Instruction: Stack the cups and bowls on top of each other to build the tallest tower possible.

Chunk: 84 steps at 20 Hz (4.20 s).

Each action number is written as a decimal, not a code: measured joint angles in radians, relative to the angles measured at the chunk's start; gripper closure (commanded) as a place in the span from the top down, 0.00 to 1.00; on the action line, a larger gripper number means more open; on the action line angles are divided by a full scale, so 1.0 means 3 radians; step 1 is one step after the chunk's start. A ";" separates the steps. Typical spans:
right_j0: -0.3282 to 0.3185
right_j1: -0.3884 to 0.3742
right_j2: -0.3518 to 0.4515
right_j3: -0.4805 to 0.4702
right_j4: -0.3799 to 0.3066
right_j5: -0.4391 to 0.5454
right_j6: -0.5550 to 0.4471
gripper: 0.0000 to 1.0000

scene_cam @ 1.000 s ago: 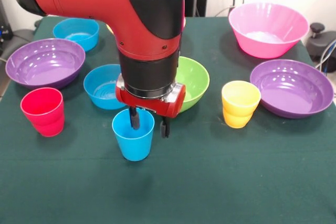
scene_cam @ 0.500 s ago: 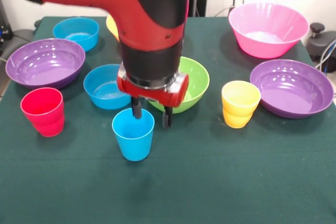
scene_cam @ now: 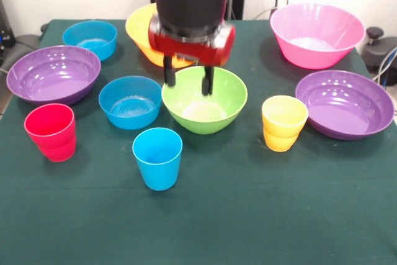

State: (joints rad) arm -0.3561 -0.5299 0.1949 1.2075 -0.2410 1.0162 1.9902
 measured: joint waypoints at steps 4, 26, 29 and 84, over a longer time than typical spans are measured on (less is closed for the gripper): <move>-0.0004 -0.0261 -0.0006 0.0260 -0.0006 0.0001 0.0000 1.00; -0.0439 -0.0545 -0.0016 0.1099 -0.0714 -0.0513 0.0000 1.00; -0.0510 -0.0490 -0.0014 0.1107 -0.0791 -0.0585 0.0000 1.00; -0.0796 0.0329 -0.0068 0.1612 -0.1332 -0.1923 -0.0001 1.00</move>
State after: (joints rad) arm -0.5950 -0.4312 0.1746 1.6910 -0.6406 0.4393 1.9900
